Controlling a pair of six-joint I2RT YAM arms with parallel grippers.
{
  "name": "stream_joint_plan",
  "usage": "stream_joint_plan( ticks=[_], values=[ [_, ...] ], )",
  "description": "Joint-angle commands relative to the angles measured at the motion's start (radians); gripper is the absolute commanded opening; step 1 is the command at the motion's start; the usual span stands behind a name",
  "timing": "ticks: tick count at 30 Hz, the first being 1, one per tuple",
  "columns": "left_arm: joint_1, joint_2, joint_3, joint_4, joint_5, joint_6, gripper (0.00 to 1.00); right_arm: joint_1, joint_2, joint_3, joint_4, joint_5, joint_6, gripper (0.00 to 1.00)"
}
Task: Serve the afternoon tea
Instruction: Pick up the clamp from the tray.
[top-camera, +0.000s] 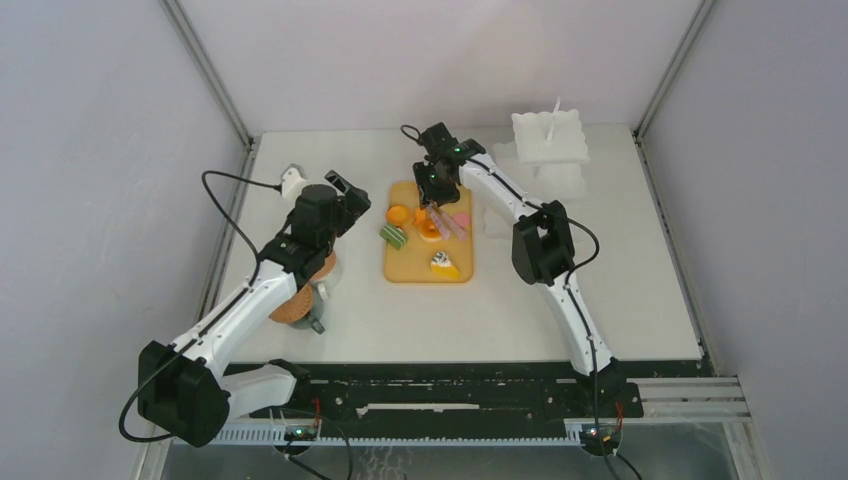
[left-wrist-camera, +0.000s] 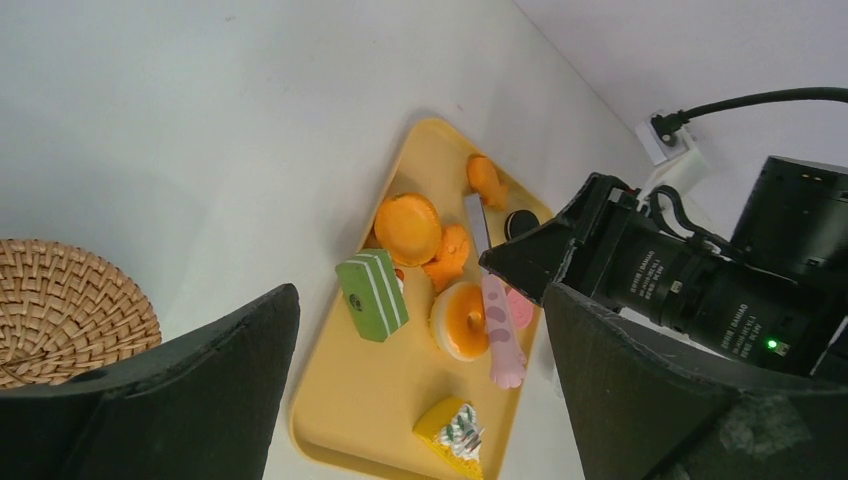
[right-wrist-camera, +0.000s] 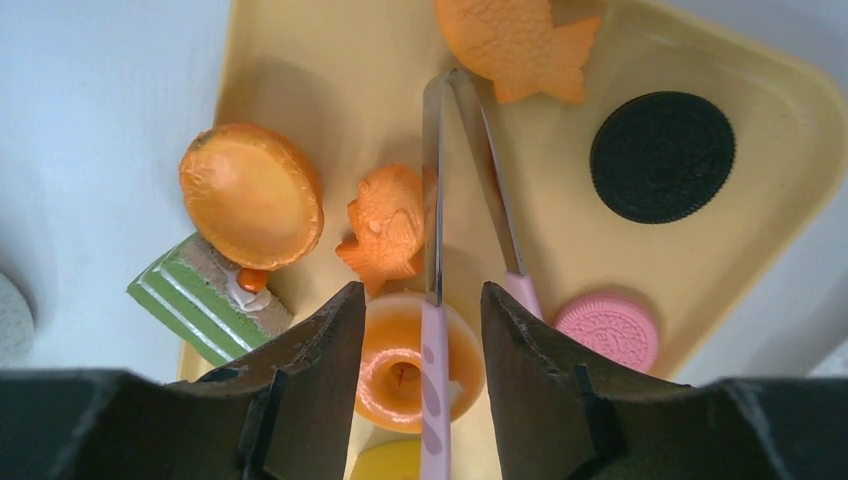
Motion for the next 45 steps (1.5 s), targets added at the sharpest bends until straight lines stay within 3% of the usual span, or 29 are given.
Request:
stream_joint_plan(
  ticks=[1, 9, 14, 19, 27, 36, 45],
  values=[
    [0.007, -0.029, -0.018, 0.026, 0.003, 0.038, 0.96, 0.002, 0.023, 0.041, 0.022, -0.026, 0.013, 0.54],
    [0.011, -0.022, -0.015, 0.035, 0.006, 0.056, 0.96, -0.005, 0.042, 0.034, 0.024, -0.039, 0.023, 0.40],
    [0.016, -0.024, -0.018, 0.036, 0.006, 0.057, 0.96, -0.008, 0.014, 0.009, 0.055, -0.045, 0.030, 0.19],
    [0.016, -0.027, -0.015, 0.037, 0.005, 0.054, 0.96, -0.014, -0.028, -0.008, 0.077, -0.049, 0.025, 0.07],
    [0.016, -0.032, -0.003, 0.032, 0.004, 0.046, 0.96, -0.015, -0.092, -0.026, 0.082, -0.039, 0.000, 0.00],
    [0.017, -0.041, 0.052, 0.005, -0.002, 0.078, 0.96, 0.021, -0.255, -0.137, 0.112, 0.032, -0.036, 0.00],
    [0.016, -0.050, 0.069, 0.002, 0.043, 0.089, 0.96, 0.158, -0.548, -0.499, 0.178, 0.152, -0.051, 0.00]
  ],
)
